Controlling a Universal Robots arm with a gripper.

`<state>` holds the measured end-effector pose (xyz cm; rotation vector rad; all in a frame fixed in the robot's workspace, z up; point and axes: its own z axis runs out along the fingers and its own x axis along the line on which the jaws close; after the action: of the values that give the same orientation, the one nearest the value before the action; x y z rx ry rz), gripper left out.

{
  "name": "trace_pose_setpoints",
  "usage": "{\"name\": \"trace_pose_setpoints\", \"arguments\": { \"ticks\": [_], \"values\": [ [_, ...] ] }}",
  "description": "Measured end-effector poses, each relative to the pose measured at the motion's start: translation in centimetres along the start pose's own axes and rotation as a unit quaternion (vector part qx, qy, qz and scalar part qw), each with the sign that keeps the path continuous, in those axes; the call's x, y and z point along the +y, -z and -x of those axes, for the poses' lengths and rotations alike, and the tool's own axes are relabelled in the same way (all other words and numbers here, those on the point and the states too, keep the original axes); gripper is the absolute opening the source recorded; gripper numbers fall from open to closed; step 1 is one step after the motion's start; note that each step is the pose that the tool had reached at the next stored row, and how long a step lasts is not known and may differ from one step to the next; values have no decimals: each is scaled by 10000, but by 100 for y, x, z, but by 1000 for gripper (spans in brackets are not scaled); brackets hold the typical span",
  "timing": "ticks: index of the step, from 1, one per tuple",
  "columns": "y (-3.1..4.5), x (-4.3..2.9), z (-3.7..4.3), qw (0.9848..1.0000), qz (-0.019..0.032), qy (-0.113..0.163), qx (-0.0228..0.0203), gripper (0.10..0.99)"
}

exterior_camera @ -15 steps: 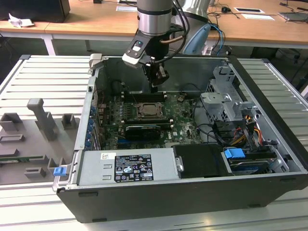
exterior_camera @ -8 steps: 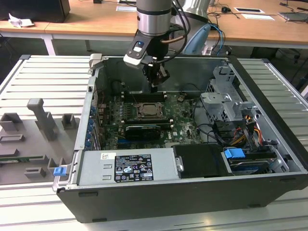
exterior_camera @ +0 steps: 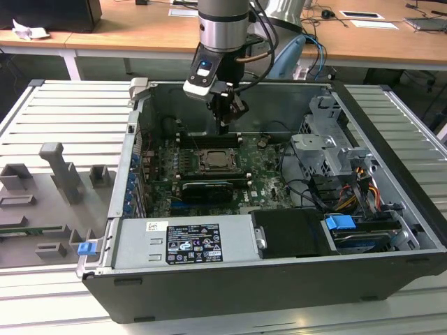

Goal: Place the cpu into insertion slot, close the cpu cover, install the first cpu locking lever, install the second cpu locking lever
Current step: 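Install the first cpu locking lever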

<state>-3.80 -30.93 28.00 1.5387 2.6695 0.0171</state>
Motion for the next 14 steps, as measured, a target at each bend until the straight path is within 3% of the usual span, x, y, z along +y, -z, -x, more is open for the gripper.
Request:
{"name": "trace_pose_setpoints", "arguments": {
  "ticks": [8, 14],
  "values": [
    [0, -2, 0, 9995, 15, 320, 13, 106],
    [0, 2, 2, 9983, 27, 585, 23, 106]
  ]
}}
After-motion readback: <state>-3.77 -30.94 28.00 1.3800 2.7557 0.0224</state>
